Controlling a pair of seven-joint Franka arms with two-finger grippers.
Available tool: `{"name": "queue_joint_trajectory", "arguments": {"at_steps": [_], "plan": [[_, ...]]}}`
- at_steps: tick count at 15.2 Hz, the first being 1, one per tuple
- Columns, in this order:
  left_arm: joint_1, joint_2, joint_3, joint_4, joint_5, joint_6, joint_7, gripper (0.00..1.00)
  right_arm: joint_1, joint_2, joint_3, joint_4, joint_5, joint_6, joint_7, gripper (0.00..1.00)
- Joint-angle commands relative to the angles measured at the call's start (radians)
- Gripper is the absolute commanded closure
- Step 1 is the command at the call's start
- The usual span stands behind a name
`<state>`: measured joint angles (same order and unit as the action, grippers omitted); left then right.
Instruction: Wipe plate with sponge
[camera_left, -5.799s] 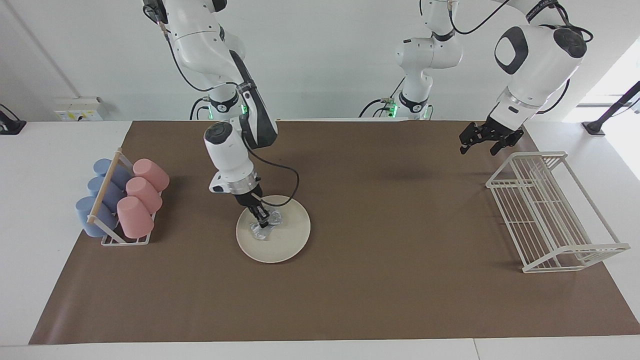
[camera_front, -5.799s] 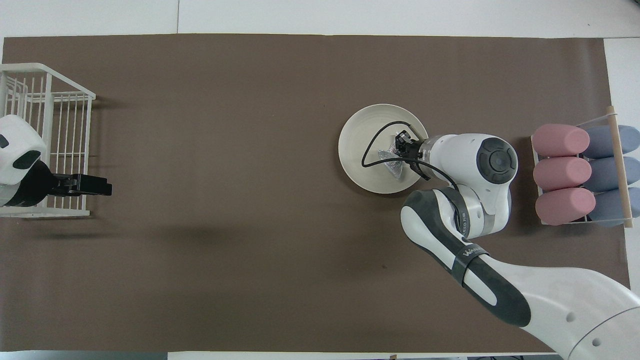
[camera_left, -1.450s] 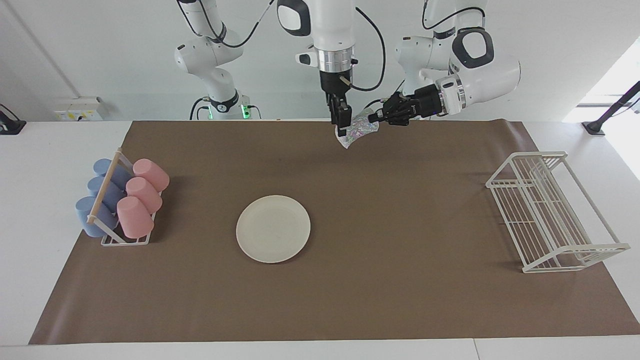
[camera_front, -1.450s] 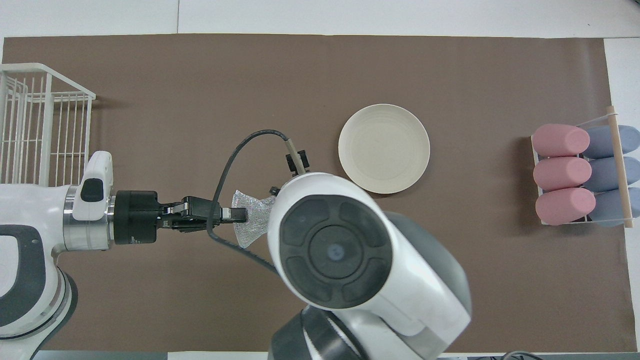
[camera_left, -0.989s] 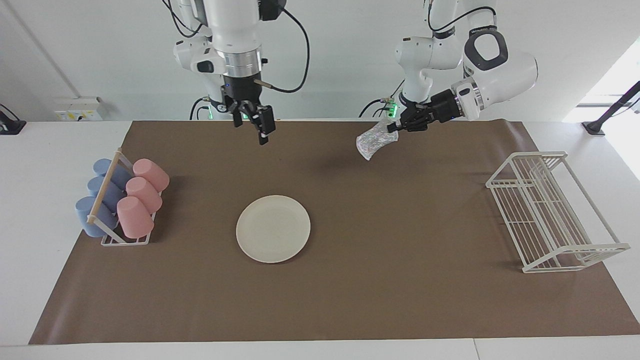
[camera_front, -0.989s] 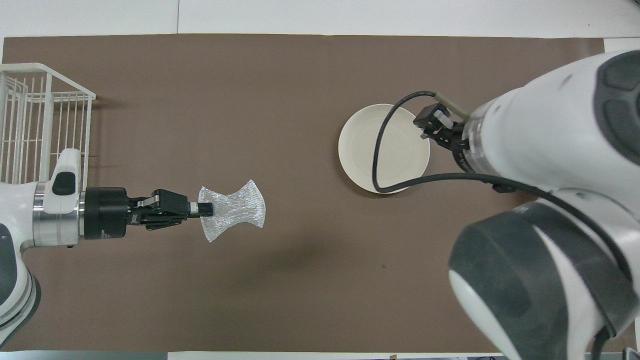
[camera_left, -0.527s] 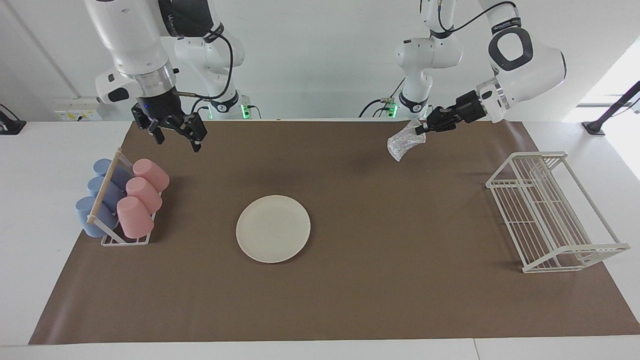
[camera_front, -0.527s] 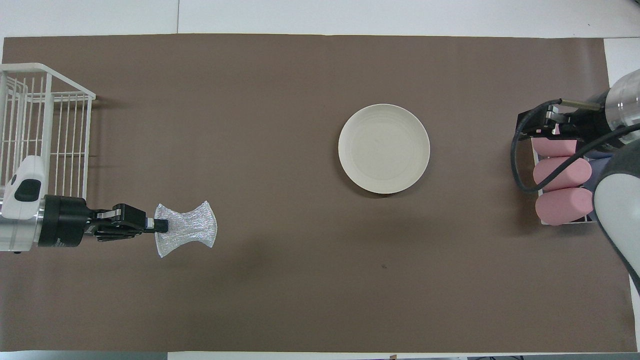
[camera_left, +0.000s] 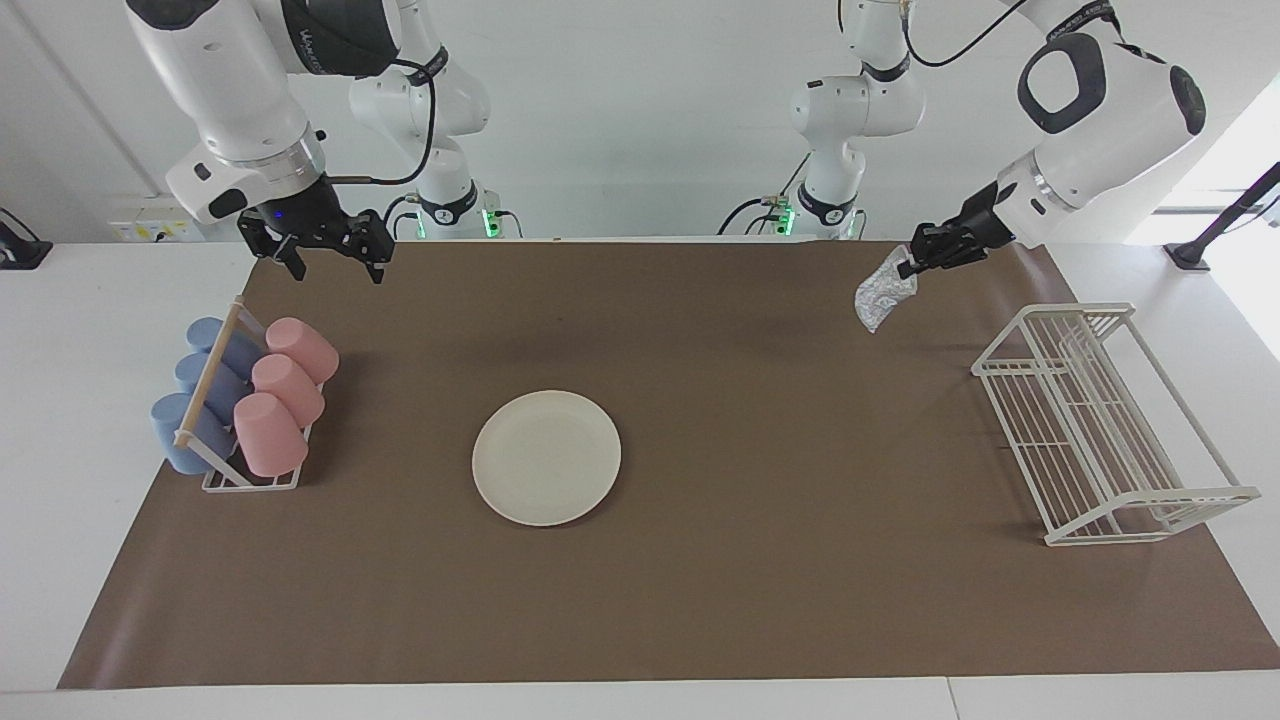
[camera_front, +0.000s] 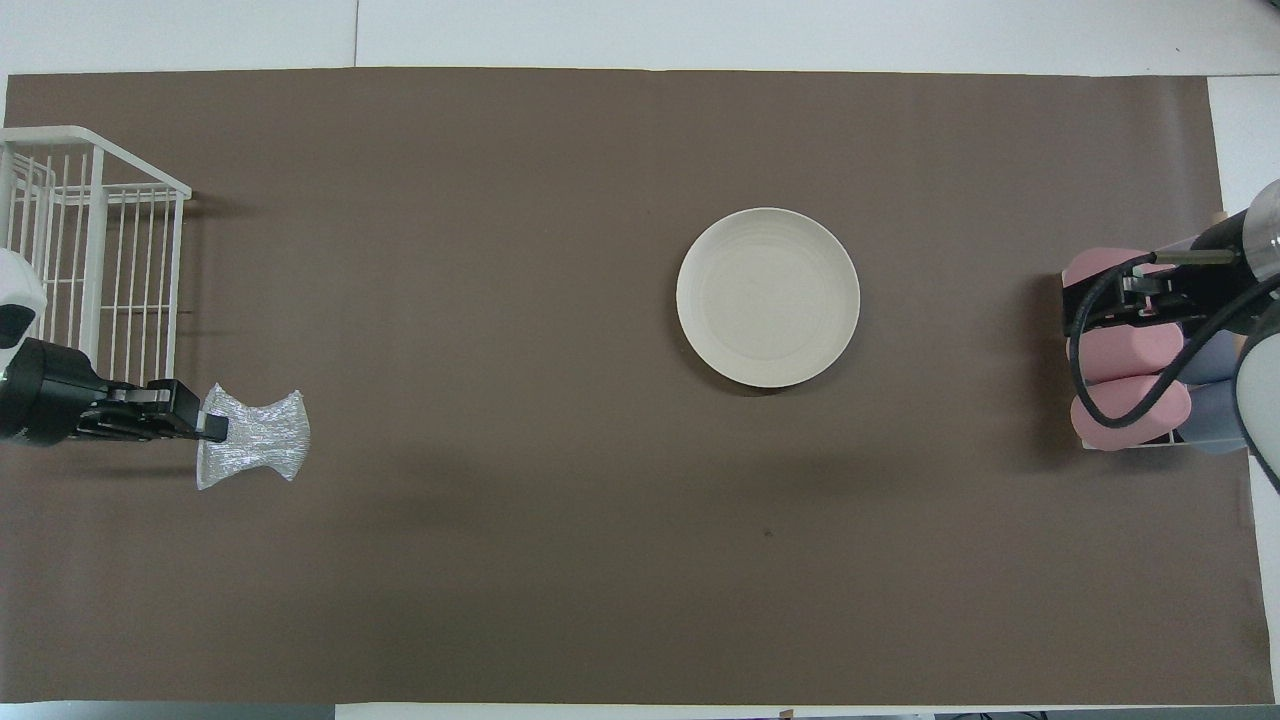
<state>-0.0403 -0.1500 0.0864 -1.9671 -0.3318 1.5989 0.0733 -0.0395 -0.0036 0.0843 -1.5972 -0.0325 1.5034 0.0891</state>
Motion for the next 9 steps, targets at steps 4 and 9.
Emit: {"name": "queue_joint_trajectory", "arguments": {"at_steps": [4, 9], "plan": [[-0.064, 0.131, -0.017, 0.246, 0.394, -0.072, -0.033, 1.0, 0.122, -0.018, -0.138, 0.002, 0.017, -0.075, -0.04, 0.0], [-0.13, 0.155, -0.017, 0.301, 0.719, -0.093, -0.101, 1.0, 0.124, -0.018, -0.146, -0.009, 0.017, -0.034, -0.072, 0.0]]}}
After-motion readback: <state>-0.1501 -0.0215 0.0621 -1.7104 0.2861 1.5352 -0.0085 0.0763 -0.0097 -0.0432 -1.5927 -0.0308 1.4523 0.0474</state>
